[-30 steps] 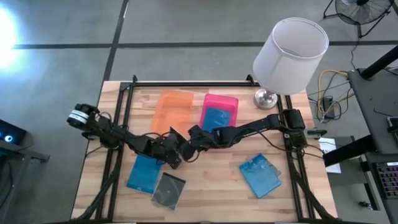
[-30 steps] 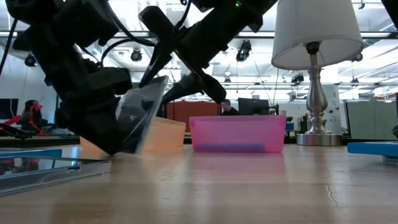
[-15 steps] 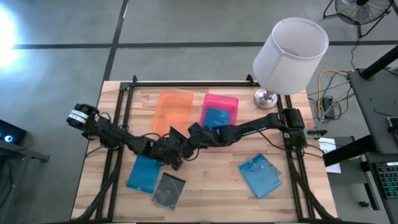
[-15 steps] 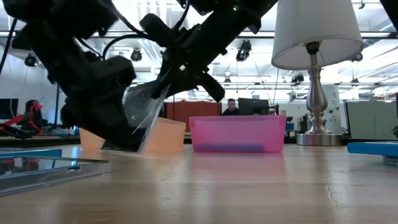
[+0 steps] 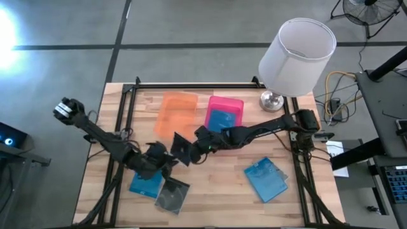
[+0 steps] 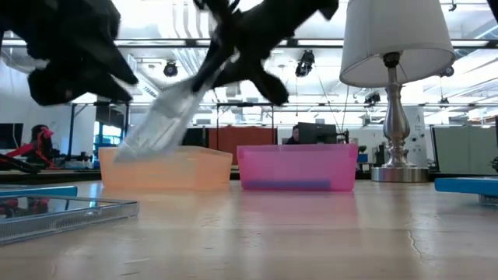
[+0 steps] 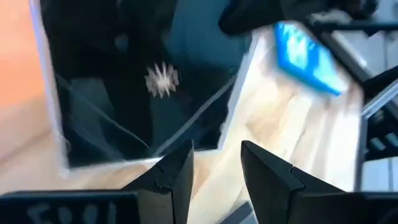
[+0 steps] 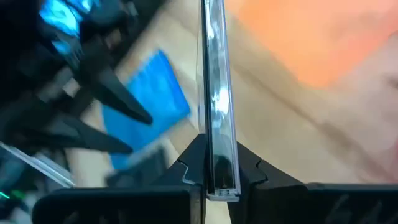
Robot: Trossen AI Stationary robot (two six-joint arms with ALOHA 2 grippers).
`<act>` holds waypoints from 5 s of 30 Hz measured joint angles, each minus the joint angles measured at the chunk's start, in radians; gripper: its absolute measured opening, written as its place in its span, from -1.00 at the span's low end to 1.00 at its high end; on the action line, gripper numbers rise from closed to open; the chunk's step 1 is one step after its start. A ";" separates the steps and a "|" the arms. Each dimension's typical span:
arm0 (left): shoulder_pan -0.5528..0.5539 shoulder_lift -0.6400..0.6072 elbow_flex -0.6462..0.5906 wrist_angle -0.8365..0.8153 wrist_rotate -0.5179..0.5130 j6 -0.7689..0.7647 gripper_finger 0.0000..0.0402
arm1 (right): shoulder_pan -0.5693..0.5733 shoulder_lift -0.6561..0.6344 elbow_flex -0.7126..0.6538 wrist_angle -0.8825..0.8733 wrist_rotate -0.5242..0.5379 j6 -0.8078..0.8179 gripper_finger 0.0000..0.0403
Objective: Pick & place jewel cases by type
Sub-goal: Put the middle black CD case into the orange bin, then put the left black CD case into the orange bin
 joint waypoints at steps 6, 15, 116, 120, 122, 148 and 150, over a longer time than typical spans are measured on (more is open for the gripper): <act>-0.021 -0.163 0.000 -0.006 -0.073 0.044 -0.42 | -0.119 -0.065 0.012 0.016 0.016 -0.003 -0.90; -0.022 -0.395 0.000 -0.007 -0.088 0.189 -0.42 | -0.339 0.050 0.096 0.095 -0.179 -0.174 -0.90; -0.367 0.454 0.165 -0.051 0.537 -0.740 -0.42 | 0.249 0.213 0.001 0.181 0.078 0.080 0.26; -0.361 0.456 0.164 -0.031 0.516 -0.737 -0.42 | 0.216 0.258 0.036 0.181 0.048 0.052 0.27; -0.362 0.462 0.164 -0.022 0.476 -0.750 -0.42 | 0.202 0.296 0.065 0.185 -0.029 0.049 0.27; -0.291 0.320 0.173 -0.074 0.296 -0.474 -0.42 | 0.219 0.363 0.287 -0.277 -0.296 -0.099 0.18; -0.326 0.290 0.190 0.004 0.295 -0.423 -0.42 | 0.218 0.358 0.281 -0.269 -0.295 -0.106 0.18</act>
